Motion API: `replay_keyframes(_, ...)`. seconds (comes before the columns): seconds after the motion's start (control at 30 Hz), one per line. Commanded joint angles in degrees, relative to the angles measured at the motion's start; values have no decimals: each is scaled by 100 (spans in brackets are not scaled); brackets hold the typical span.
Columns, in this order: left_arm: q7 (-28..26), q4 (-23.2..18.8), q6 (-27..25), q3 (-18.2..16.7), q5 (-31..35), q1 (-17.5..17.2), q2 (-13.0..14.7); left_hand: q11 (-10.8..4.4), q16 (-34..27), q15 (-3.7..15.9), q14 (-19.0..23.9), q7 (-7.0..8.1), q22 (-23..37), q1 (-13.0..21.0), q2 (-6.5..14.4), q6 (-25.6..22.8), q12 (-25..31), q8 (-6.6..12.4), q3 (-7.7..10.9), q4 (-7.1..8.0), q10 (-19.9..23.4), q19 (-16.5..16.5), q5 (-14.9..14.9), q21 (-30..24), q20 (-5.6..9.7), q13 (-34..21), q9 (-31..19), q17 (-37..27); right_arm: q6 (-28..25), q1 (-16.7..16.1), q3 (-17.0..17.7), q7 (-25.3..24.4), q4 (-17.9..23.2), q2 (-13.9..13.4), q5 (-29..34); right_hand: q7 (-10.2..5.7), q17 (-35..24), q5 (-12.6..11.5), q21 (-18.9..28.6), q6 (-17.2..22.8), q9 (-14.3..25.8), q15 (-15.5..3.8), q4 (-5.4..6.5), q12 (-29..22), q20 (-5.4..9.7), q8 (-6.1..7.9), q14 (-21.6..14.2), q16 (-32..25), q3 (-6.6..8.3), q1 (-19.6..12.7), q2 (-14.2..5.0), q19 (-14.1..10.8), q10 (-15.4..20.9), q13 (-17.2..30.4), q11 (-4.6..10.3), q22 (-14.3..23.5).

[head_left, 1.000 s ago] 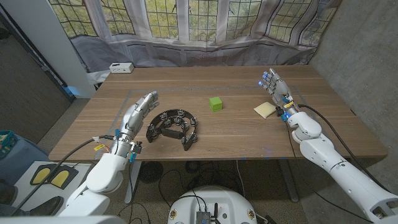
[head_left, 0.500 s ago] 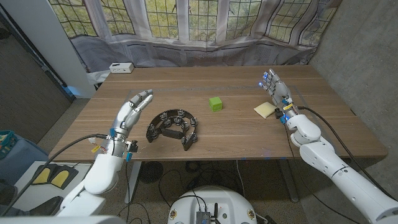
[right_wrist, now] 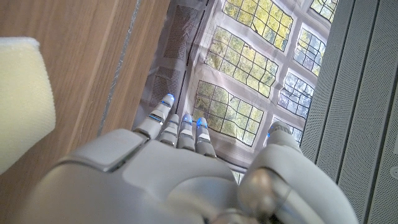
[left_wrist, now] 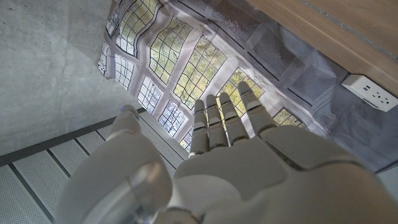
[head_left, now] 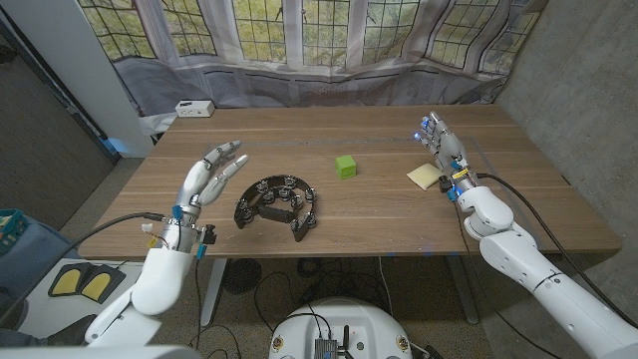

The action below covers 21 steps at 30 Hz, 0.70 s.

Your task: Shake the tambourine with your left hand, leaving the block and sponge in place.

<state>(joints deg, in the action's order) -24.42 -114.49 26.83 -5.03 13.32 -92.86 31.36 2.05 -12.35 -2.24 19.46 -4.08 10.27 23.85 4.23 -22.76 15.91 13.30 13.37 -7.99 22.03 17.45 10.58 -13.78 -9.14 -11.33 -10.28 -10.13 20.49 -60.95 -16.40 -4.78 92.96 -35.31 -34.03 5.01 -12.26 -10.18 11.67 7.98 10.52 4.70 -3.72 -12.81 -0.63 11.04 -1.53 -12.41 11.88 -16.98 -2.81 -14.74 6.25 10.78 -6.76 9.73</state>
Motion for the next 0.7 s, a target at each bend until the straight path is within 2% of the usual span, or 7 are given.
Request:
replay_keyframes(0.03, -418, -433, -516, -228, 1264, -271, -120, -4, -7, -9, 100, 4, 16, 57, -28, -77, 17, -10, 26, -38, 97, 94, -15, -38, 3, -12, -8, -5, -86, -137, 37, -98, 245, -67, 49, 8, 2, -33, -20, 62, 10, -16, -41, -3, 22, 17, -39, 28, 5, -41, -30, -57, 13, 27, -28, 14)
replay_keyframes(0.2, -477, -648, -827, -280, 1731, -354, -76, -38, -1, 15, 125, 16, 17, 61, -40, -100, 13, -20, 28, -42, 121, 120, -23, -37, 8, -12, -9, -6, -102, -223, 80, -142, 330, -93, 36, 15, 1, -33, -20, 64, 10, -7, -42, 1, 27, 16, -43, 27, 4, -37, -31, -60, 12, 27, -27, 14)
replay_keyframes(0.7, -24, -1314, -1933, -447, 2508, -592, 234, -132, 51, 65, 102, 82, 16, 147, -62, -152, -34, -49, 67, -87, 104, 138, -28, -9, 36, -13, -11, -4, -43, -362, 174, -247, 458, -98, 82, 20, 2, -31, -16, 100, 10, -43, -57, 0, 41, 23, -79, 19, 0, -32, -26, -91, 52, 27, -5, 14)
